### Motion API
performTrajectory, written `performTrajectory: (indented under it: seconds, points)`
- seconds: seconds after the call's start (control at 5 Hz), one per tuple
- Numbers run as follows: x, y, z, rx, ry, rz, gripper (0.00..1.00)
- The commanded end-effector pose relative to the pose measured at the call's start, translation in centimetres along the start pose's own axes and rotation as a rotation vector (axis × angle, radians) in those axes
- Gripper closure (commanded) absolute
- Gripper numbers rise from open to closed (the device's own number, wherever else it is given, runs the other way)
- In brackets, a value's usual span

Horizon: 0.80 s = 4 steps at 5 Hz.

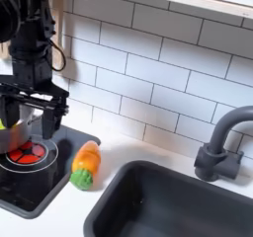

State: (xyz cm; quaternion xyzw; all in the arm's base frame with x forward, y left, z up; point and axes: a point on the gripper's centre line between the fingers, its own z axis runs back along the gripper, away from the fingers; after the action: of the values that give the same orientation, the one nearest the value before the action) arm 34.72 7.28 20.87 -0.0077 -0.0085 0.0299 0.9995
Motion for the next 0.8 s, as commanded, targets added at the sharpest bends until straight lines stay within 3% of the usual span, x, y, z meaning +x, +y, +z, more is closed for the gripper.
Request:
performTrajectory:
  seconds: [0.0, 0.2, 0.6]
  points:
    - [-0.1, -2.1, 0.0, 0.01, 0.004, -0.048, 0.0]
    - [-0.1, -3.1, 0.1, 0.02, 0.001, -0.073, 0.0]
    - [-0.1, -3.9, -1.4, 0.044, 0.034, -0.096, 0.0]
